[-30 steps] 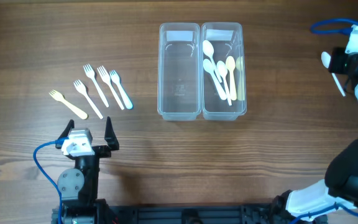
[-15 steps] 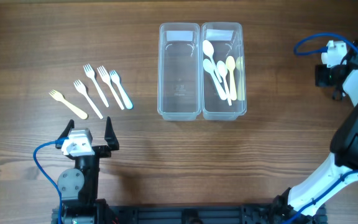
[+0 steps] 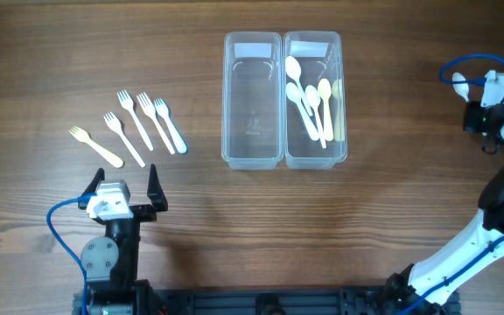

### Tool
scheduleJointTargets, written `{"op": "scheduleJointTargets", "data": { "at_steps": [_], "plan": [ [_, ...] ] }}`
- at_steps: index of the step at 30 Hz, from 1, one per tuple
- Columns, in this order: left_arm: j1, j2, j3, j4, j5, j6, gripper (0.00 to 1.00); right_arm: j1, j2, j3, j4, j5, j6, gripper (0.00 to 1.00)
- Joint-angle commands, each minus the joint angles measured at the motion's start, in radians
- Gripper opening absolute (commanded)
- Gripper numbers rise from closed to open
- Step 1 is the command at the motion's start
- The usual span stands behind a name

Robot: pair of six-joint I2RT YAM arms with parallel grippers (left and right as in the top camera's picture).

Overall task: Pack container
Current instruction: 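Grasp the last white spoon with the right gripper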

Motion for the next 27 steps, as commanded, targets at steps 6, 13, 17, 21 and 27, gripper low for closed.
{"op": "scheduleJointTargets", "data": {
  "at_steps": [6,13,17,21,27],
  "plan": [
    [-0.006,-0.007,-0.008,0.003,0.009,0.019,1.00,0.003,0.040,0.004,-0.004,-0.114,0.040,0.18],
    [-0.006,-0.007,-0.008,0.003,0.009,0.019,1.00,0.014,0.037,0.004,0.000,-0.150,0.222,0.04],
    [-0.006,-0.007,-0.008,0.003,0.009,0.019,1.00,0.045,-0.003,0.004,-0.002,-0.150,0.244,0.04],
    [-0.006,-0.007,-0.008,0.003,0.009,0.019,1.00,0.108,-0.110,0.004,-0.004,-0.150,0.273,0.04],
    [-0.006,-0.007,-0.008,0.003,0.009,0.019,1.00,0.231,-0.277,0.004,-0.027,-0.194,0.336,0.04]
  ]
}}
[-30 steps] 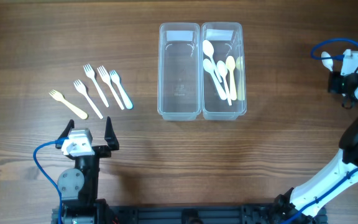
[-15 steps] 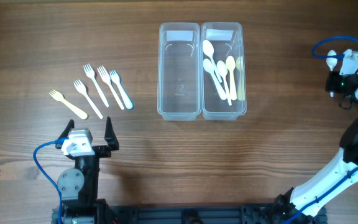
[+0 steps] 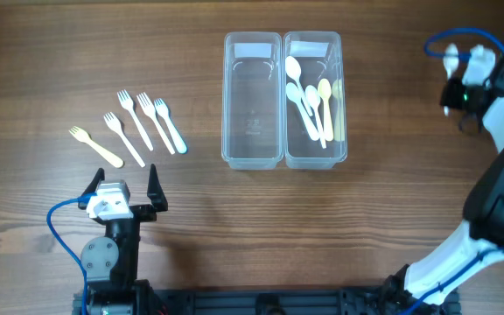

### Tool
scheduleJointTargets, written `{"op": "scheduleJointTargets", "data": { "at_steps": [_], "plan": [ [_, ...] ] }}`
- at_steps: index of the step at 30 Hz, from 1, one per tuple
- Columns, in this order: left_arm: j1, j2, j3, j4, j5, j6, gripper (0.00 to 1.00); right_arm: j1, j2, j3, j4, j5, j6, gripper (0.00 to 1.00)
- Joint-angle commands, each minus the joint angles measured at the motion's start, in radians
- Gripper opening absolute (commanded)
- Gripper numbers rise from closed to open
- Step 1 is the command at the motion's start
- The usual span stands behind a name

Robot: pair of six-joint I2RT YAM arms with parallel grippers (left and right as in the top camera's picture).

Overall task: Pack container
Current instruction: 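Grasp the last white spoon with the right gripper, then place last white spoon into the right tray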

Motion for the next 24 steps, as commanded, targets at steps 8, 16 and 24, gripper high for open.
{"op": "scheduleJointTargets", "data": {
  "at_steps": [8,16,24],
  "plan": [
    [-0.006,-0.007,-0.008,0.003,0.009,0.019,1.00,0.285,-0.272,0.008,-0.100,-0.120,0.197,0.04],
    [-0.006,-0.007,-0.008,0.003,0.009,0.019,1.00,0.519,-0.270,0.001,-0.175,-0.073,0.236,0.04],
    [-0.006,-0.007,-0.008,0.003,0.009,0.019,1.00,0.647,-0.262,0.001,-0.202,0.103,0.250,0.04]
  ]
}}
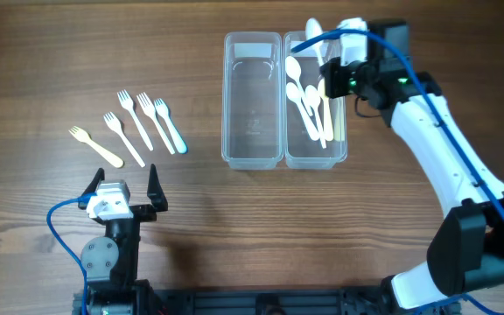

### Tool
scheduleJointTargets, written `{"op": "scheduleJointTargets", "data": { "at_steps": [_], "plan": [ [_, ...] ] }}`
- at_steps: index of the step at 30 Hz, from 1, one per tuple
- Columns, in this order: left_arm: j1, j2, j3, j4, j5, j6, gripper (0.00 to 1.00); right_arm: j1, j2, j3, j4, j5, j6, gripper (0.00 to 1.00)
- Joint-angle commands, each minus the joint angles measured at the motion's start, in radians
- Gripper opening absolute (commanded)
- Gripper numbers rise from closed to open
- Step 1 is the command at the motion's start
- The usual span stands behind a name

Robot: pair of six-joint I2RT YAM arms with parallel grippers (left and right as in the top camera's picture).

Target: Pack container

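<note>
Two clear bins stand side by side at the back centre. The left bin (252, 153) is empty. The right bin (341, 149) holds several white and pale yellow spoons (309, 101). My right gripper (326, 63) hangs over the far end of the right bin, shut on a white spoon (314, 31) whose bowl points past the bin's far rim. Several plastic forks (138, 122) lie on the table at the left. My left gripper (122, 188) rests open near the front left, just in front of the forks, holding nothing.
The wooden table (392, 219) carries only the bins and cutlery. The right arm (444, 149) stretches from the front right corner across to the bins. A blue cable (59, 227) loops beside the left arm's base.
My right gripper has moved left from the table's far right edge to above the right bin, carrying the white spoon. The left arm, forks and bins are unchanged.
My right gripper was at the far right edge with a white item in it. It then stood slightly farther back and left, and now it holds the spoon over the right bin. The left gripper stayed open by the forks throughout.
</note>
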Motion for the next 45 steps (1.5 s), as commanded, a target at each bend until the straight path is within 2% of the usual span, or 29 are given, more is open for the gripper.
{"op": "scheduleJointTargets", "data": {
  "at_steps": [1,15,16,17,18,20,22,25,28,31,34,35,37,45],
  "plan": [
    [-0.006,-0.007,-0.008,0.003,0.009,0.019,1.00,0.030,0.008,0.000,-0.005,0.105,0.045,0.04],
    [-0.006,-0.006,-0.008,0.003,0.009,0.019,1.00,0.031,0.083,0.000,-0.023,0.100,0.048,0.04],
    [-0.006,-0.006,-0.008,0.003,0.009,0.019,1.00,0.031,0.084,0.000,-0.022,0.100,0.048,0.15],
    [-0.006,-0.006,-0.008,0.003,0.009,0.019,1.00,0.031,0.084,0.000,-0.020,0.100,0.048,0.35],
    [-0.006,-0.006,-0.008,0.003,0.009,0.019,1.00,0.031,0.084,0.000,-0.014,0.100,0.047,0.50],
    [-0.006,-0.006,-0.008,0.003,0.009,0.019,1.00,0.030,0.084,0.002,0.014,0.100,0.037,0.55],
    [-0.006,-0.006,-0.008,0.003,0.009,0.019,1.00,0.026,0.079,0.008,0.031,0.096,0.034,0.65],
    [-0.006,-0.006,-0.008,0.003,0.009,0.019,1.00,0.009,0.053,0.018,0.026,0.101,0.016,0.64],
    [-0.006,-0.006,-0.008,0.003,0.009,0.019,1.00,-0.052,0.007,0.018,0.030,0.107,0.075,0.56],
    [-0.006,-0.006,-0.008,0.003,0.009,0.019,1.00,-0.135,-0.025,0.018,0.022,0.109,0.123,0.57],
    [-0.006,-0.006,-0.008,0.003,0.009,0.019,1.00,-0.243,-0.040,0.018,-0.007,0.143,0.105,0.72],
    [-0.006,-0.006,-0.008,0.003,0.009,0.019,1.00,-0.273,-0.039,0.018,-0.014,0.148,0.078,0.79],
    [-0.006,-0.006,-0.008,0.003,0.009,0.019,1.00,-0.342,-0.038,0.018,-0.035,0.146,0.027,1.00],
    [-0.006,-0.006,-0.008,0.003,0.009,0.019,1.00,-0.401,-0.038,0.016,-0.065,0.146,0.008,1.00]
  ]
}}
